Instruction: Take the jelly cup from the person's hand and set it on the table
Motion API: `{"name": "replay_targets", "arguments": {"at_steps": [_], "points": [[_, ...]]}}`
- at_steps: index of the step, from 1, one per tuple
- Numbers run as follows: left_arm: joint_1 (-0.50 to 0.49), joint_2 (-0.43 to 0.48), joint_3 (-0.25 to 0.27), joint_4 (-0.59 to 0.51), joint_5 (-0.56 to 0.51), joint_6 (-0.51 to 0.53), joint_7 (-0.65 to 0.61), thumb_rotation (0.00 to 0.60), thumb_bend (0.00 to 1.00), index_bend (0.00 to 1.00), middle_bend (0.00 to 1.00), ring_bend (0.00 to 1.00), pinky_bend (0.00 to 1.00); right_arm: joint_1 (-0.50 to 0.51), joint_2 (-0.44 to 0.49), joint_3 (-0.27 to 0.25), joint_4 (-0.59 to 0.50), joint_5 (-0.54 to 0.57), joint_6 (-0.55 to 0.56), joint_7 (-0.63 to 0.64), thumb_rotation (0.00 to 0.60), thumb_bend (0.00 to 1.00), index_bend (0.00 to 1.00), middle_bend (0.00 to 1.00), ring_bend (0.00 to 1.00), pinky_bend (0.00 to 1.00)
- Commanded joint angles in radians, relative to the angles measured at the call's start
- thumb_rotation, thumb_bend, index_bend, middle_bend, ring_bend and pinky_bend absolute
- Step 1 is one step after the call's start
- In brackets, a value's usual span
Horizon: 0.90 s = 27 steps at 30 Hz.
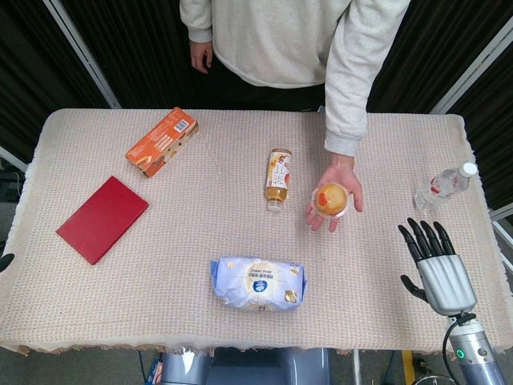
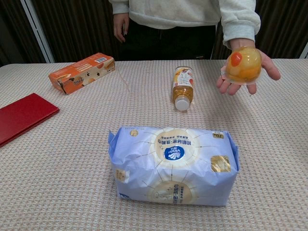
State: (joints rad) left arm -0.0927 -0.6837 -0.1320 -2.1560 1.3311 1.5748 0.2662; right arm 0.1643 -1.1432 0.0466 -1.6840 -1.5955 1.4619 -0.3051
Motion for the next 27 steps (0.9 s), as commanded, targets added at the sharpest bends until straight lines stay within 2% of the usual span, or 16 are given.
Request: {"name": "replay_targets", "arguments": {"at_steps": [1,21,27], "points": [[0.000,0.001,0.000,0.000,0.000,0.001,-0.001,0.600,0.11,0.00,0.00,0.00,0.00,0.000,0.001,0.000,0.000,0.001,-0.001,0.000,0.600,0.17,0.05,0.00,0.00,0.00],[0.000,0.006,-0.006,0.000,-0.014,0.001,-0.011,0.600,0.11,0.00,0.00,0.00,0.00,0.007,0.010,0.003,-0.034,0.006,-0.019,-0.016,0.600,0.16,0.05,0.00,0.00,0.00],[0.002,0.004,-0.002,-0.004,-0.009,0.004,0.002,0.600,0.11,0.00,0.00,0.00,0.00,0.057,0.039,0.052,-0.138,0.056,-0.077,-0.025,0.600,0.16,0.11,0.00,0.00,0.08]]}}
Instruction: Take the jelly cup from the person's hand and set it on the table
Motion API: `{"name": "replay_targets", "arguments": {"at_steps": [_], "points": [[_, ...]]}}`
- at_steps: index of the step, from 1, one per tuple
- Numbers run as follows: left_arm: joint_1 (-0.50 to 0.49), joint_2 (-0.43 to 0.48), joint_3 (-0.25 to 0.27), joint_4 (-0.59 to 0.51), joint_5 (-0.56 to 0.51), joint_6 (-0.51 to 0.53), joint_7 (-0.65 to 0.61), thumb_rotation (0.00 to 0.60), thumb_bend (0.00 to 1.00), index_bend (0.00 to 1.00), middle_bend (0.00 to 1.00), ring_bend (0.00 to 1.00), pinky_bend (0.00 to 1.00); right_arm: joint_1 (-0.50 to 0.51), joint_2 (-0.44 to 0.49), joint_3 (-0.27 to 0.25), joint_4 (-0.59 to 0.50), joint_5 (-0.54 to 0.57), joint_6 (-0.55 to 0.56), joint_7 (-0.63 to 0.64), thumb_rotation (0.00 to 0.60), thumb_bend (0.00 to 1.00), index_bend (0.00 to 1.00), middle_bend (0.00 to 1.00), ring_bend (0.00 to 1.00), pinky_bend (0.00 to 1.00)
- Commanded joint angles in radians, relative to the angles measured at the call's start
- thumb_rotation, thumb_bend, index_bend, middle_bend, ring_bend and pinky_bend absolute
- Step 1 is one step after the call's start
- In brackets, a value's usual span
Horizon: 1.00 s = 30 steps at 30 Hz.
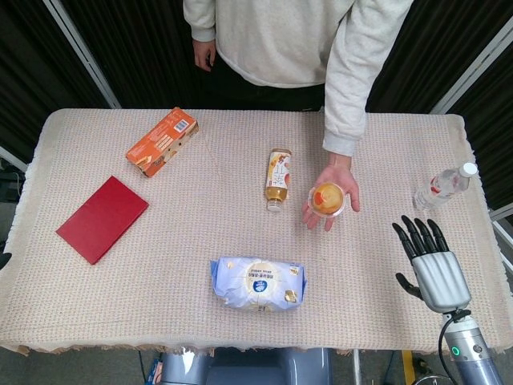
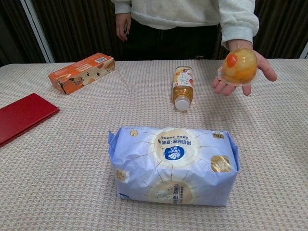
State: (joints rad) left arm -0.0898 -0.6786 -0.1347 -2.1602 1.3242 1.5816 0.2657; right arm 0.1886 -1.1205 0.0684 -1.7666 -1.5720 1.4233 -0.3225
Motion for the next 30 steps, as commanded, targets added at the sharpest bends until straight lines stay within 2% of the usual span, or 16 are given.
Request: {"name": "replay_targets", "arguments": {"at_steps": [1,5,12,15,20,24,30], "points": [[-0.003,-0.003,0.000,0.001,-0.006,-0.006,0.004,0.600,0.11,0.00,0.00,0.00,0.00,0.050,0.022,0.046,-0.082,0.054,-0.062,-0.020,0.600,0.16,0.13,0.01,0.00,0.08],[-0.007,-0.005,-0.005,0.002,-0.018,-0.009,0.005,0.600,0.11,0.00,0.00,0.00,0.00,0.138,0.022,0.112,-0.157,0.149,-0.167,-0.117,0.600,0.16,0.16,0.07,0.01,0.13],[-0.005,0.000,-0.004,0.005,-0.015,-0.009,-0.009,0.600,0.11,0.00,0.00,0.00,0.00,0.312,-0.050,0.217,-0.213,0.410,-0.299,-0.355,0.600,0.16,0.19,0.12,0.05,0.18],[-0.007,0.000,-0.001,0.006,-0.008,-0.017,-0.009,0.600,0.11,0.00,0.00,0.00,0.00,0.382,-0.099,0.250,-0.206,0.530,-0.300,-0.461,0.600,0.16,0.19,0.12,0.06,0.18],[-0.010,-0.003,0.002,0.007,-0.007,-0.025,-0.006,0.600,0.11,0.00,0.00,0.00,0.00,0.466,-0.159,0.291,-0.198,0.685,-0.275,-0.552,0.600,0.17,0.19,0.13,0.07,0.18],[-0.012,-0.003,0.003,0.006,-0.007,-0.029,-0.004,0.600,0.11,0.00,0.00,0.00,0.00,0.510,-0.184,0.301,-0.184,0.742,-0.248,-0.593,0.600,0.18,0.22,0.16,0.10,0.22],[-0.009,-0.003,0.003,0.005,0.000,-0.022,-0.010,0.600,0.11,0.00,0.00,0.00,0.00,0.547,-0.209,0.310,-0.158,0.809,-0.234,-0.589,0.600,0.19,0.23,0.17,0.11,0.22]]}}
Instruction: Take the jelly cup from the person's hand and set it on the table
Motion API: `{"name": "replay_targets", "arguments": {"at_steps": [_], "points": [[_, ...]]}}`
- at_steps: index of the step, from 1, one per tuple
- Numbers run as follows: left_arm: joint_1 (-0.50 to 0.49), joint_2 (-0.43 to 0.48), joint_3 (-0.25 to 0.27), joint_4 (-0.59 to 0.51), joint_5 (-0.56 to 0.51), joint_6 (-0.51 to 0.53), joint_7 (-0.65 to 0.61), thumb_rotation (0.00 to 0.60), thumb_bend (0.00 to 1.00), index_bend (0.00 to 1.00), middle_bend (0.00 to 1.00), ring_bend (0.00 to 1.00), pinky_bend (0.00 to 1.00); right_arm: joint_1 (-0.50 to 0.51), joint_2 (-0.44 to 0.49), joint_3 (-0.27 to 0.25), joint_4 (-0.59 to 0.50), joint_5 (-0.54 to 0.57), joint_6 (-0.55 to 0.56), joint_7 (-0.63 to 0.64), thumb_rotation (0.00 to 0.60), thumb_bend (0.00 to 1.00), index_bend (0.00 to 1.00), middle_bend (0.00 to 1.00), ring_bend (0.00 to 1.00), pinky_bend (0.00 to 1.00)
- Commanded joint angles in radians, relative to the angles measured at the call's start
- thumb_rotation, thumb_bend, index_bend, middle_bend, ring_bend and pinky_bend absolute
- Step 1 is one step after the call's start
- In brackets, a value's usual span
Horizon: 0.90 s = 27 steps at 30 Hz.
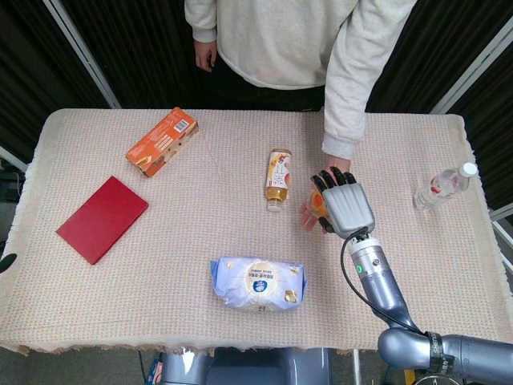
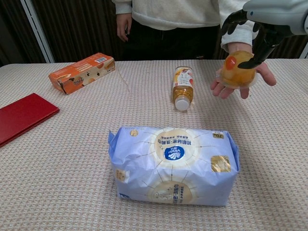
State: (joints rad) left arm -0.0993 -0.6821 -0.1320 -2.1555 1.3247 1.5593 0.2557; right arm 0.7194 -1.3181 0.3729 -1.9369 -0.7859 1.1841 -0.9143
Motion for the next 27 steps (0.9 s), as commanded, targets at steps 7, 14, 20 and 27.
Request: {"name": "replay_targets", "arguments": {"at_steps": [7,14,20,27], "points": [[0.001,0.002,-0.001,0.002,-0.001,0.000,-0.006,0.600,0.11,0.00,0.00,0.00,0.00,0.056,-0.036,-0.007,0.054,0.145,0.003,-0.017,0.600,0.21,0.23,0.17,0.11,0.23],[-0.001,0.001,-0.001,0.002,-0.002,-0.002,-0.006,0.600,0.11,0.00,0.00,0.00,0.00,0.081,-0.047,-0.035,0.075,0.205,0.010,-0.009,0.600,0.23,0.26,0.18,0.11,0.24],[-0.001,-0.001,0.000,0.001,-0.001,-0.002,-0.002,0.600,0.11,0.00,0.00,0.00,0.00,0.093,-0.074,-0.051,0.111,0.159,0.015,0.046,0.600,0.32,0.57,0.52,0.46,0.56],[-0.003,-0.001,-0.002,0.004,-0.004,-0.003,-0.008,0.600,0.11,0.00,0.00,0.00,0.00,0.082,-0.098,-0.078,0.144,0.054,0.026,0.131,0.600,0.36,0.73,0.67,0.60,0.70]]}}
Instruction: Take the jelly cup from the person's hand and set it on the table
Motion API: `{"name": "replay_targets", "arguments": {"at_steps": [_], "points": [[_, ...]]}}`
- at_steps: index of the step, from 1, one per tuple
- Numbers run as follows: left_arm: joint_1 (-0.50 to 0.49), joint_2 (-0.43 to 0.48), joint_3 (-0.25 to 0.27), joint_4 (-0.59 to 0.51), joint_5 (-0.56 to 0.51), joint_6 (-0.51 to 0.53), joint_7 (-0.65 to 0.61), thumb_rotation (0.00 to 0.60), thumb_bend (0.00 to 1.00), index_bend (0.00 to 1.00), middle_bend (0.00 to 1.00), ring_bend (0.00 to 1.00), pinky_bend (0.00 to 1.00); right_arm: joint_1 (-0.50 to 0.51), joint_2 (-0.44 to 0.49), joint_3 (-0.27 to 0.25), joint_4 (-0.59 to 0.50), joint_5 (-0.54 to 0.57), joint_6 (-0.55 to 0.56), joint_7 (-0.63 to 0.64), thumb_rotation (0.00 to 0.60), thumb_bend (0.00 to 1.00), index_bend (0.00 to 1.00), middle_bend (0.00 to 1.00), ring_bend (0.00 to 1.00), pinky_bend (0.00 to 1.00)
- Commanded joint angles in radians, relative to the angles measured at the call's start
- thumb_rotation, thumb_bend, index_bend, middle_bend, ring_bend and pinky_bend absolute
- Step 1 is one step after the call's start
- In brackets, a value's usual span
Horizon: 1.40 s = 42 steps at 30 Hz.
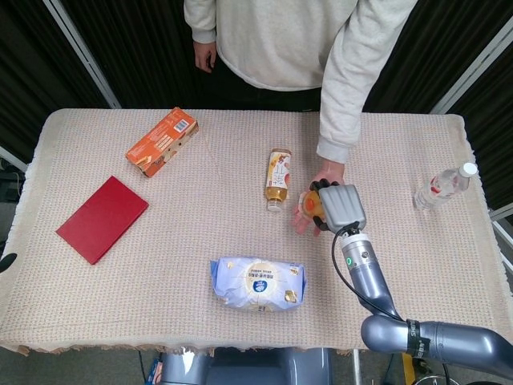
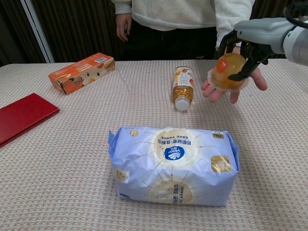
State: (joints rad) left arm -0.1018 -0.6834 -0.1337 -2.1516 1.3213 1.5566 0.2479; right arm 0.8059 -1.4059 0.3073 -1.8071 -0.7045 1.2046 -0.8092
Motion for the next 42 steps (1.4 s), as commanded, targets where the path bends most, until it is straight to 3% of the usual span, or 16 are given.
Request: {"name": "replay_targets", "arguments": {"at_steps": [1,10,16,22,27,33,42], "points": [[0.000,0.000,0.000,0.000,0.001,-0.001,-0.001,0.600,0.11,0.00,0.00,0.00,0.00,-0.006,-0.011,-0.015,0.017,-0.034,0.007,0.034,0.600,0.36,0.73,0.67,0.60,0.70],[-0.001,-0.002,-0.002,0.002,-0.004,0.000,-0.002,0.600,0.11,0.00,0.00,0.00,0.00,-0.022,0.044,-0.025,-0.058,-0.070,0.034,0.054,0.600,0.36,0.73,0.67,0.60,0.71],[0.000,-0.004,0.000,-0.002,0.005,0.005,0.005,0.600,0.11,0.00,0.00,0.00,0.00,-0.074,0.175,-0.062,-0.189,-0.123,0.057,0.062,0.600,0.36,0.73,0.67,0.60,0.71],[0.003,-0.004,-0.001,-0.005,0.004,0.012,0.007,0.600,0.11,0.00,0.00,0.00,0.00,-0.164,0.309,-0.132,-0.275,-0.201,0.066,0.135,0.600,0.36,0.73,0.67,0.61,0.71],[0.002,-0.007,-0.001,-0.008,0.007,0.014,0.016,0.600,0.11,0.00,0.00,0.00,0.00,-0.253,0.385,-0.222,-0.270,-0.292,0.059,0.223,0.600,0.36,0.73,0.67,0.61,0.71],[0.000,-0.011,-0.002,-0.013,0.007,0.015,0.027,0.600,0.11,0.00,0.00,0.00,0.00,-0.311,0.369,-0.283,-0.194,-0.347,0.021,0.316,0.600,0.36,0.73,0.67,0.61,0.71],[0.000,-0.015,0.000,-0.012,0.009,0.014,0.032,0.600,0.11,0.00,0.00,0.00,0.00,-0.325,0.222,-0.305,-0.065,-0.341,-0.024,0.323,0.600,0.36,0.73,0.67,0.60,0.71]]}}
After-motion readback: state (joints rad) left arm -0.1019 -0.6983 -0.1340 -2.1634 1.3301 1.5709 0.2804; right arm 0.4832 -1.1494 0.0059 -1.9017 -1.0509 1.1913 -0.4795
